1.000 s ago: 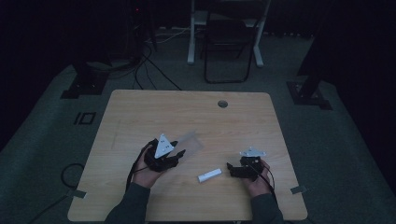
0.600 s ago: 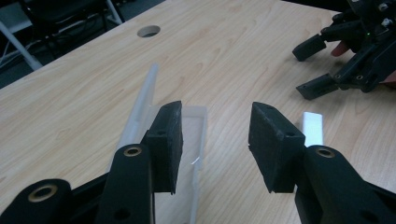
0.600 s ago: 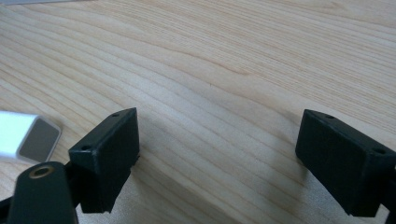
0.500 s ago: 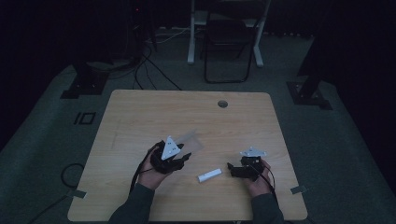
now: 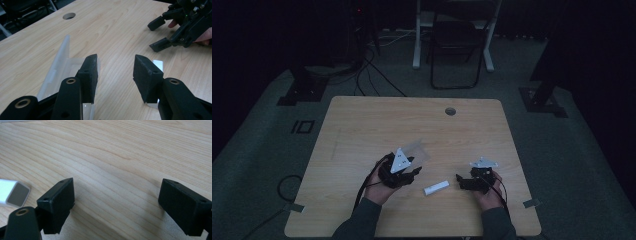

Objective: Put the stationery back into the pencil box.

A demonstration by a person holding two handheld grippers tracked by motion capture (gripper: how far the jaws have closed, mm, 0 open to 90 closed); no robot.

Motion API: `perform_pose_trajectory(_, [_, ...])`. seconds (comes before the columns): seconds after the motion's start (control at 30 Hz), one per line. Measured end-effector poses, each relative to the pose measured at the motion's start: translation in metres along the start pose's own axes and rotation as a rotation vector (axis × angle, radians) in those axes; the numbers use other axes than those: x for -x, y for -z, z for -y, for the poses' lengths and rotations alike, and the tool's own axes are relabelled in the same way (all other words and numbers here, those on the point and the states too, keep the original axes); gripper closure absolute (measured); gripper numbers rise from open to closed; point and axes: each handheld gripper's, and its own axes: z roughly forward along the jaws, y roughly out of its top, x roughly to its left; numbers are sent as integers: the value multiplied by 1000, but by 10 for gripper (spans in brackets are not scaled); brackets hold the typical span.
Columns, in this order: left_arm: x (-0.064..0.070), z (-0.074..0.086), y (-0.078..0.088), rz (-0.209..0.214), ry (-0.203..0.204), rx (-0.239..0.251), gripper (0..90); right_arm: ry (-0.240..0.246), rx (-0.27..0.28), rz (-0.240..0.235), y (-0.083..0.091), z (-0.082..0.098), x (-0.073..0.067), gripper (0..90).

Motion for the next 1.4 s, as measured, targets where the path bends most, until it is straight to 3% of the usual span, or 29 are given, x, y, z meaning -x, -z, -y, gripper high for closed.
perform_pose_trajectory(1.4, [24, 2, -32, 92, -6, -42, 547, 0, 0, 1, 0, 0, 0, 133])
